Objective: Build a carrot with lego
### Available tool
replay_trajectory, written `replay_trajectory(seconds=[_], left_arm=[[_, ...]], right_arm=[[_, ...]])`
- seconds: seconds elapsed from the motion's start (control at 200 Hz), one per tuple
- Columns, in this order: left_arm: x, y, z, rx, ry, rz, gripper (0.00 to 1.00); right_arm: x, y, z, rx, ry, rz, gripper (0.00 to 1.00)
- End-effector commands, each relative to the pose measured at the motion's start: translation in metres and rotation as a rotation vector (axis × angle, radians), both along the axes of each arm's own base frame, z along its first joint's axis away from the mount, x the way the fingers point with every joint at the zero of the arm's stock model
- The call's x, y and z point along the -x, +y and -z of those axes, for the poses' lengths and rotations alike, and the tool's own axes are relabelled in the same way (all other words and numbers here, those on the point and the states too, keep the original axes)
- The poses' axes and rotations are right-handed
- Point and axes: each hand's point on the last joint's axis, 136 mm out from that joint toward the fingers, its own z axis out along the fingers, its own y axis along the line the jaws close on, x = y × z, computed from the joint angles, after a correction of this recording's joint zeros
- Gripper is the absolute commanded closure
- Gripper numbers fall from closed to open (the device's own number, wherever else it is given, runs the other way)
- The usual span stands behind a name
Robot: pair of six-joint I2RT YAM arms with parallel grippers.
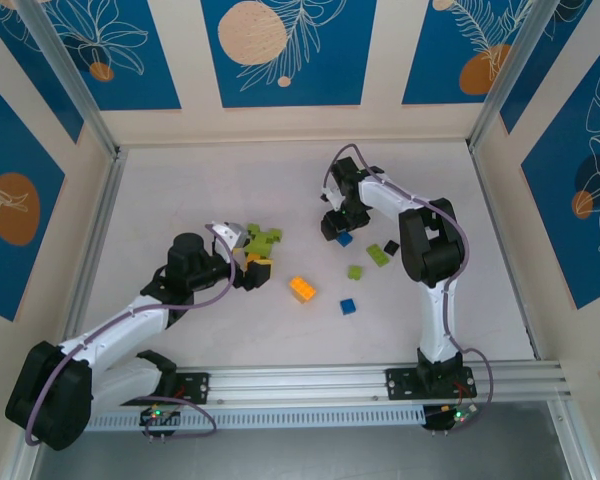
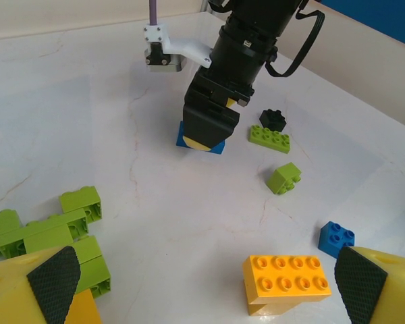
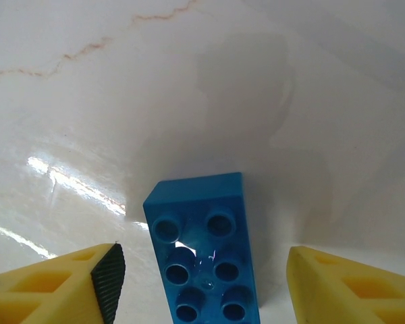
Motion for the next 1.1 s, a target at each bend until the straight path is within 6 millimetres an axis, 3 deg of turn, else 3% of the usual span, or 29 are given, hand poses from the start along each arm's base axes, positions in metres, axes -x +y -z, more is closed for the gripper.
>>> replay_trajectory(seconds=[0.0, 0.225, 0.755, 0.95, 1.095], left_arm=[[-0.003, -0.005, -0.02, 0.019, -0.061, 0.027, 0.01], [-0.003, -0.005, -0.019, 0.018, -0.059, 0.025, 0.01], [-0.004, -0.005, -0.019, 0.019, -0.06, 0.026, 0.01], [-0.004, -0.005, -0.019, 0.018, -0.061, 0.026, 0.0], [-0.003, -0.005, -0.018, 0.017, -0.06, 0.023, 0.01]], right_arm=[[0.007, 0.0, 0.002, -0.022, 0.044, -0.007, 0.37], [0.008, -0.002, 0.006, -0.017, 0.055, 0.001, 0.51], [0.016, 0.001, 0.018, -0.034, 0.092, 0.017, 0.64], [0.02, 0.005, -0.008, -0.082, 0.05, 0.059, 0.69], [0.053, 0.019, -0.043, -0.142, 0.04, 0.043, 0.7]])
